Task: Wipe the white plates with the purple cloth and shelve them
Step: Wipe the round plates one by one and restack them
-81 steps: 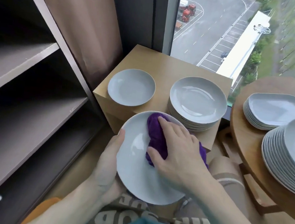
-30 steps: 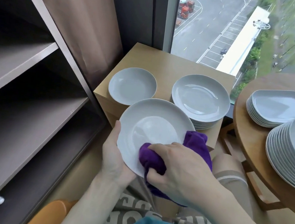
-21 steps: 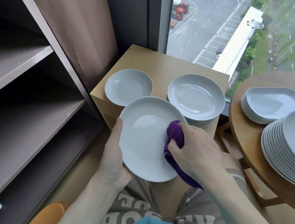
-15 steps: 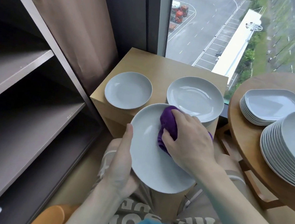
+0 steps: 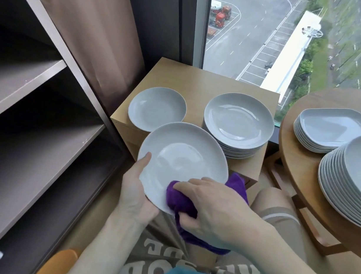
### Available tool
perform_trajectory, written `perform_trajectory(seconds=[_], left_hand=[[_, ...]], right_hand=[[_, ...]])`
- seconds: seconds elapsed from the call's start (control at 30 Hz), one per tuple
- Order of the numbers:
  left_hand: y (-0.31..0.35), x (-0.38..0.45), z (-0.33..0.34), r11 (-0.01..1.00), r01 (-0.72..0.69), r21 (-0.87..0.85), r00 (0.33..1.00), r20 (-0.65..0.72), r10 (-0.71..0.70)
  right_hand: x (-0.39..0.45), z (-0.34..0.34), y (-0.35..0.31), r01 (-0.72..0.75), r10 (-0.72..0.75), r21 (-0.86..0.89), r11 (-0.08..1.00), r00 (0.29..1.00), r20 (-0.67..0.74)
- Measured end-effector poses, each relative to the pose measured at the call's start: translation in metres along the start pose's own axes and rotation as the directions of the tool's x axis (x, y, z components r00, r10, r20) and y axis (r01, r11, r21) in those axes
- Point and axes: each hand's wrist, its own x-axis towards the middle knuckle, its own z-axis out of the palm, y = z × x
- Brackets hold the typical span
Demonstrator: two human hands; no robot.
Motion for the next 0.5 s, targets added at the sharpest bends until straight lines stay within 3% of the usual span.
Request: perform_trajectory(seconds=[0.13, 0.3, 0.5], left_hand=[[0.005, 0.000, -0.004, 0.997, -0.076, 0.005, 0.997, 0.010, 0.076], [0.000, -0.009, 0.002, 0.997, -0.059, 0.043, 0.998, 0.010, 0.058], [-0.018, -0.008, 0.003, 0.987, -0.016, 0.157, 1.000, 0.019, 0.013]], right_hand=[[-0.002, -0.008, 0.022, -0.179, 0.179, 0.001, 0.984, 0.983, -0.037], [0.014, -0.012, 0.045, -0.331, 0.314, -0.070, 0.941, 0.931, -0.187], [0.031, -0.004, 0.050, -0.353, 0.291, -0.129, 0.927, 0.892, -0.345]])
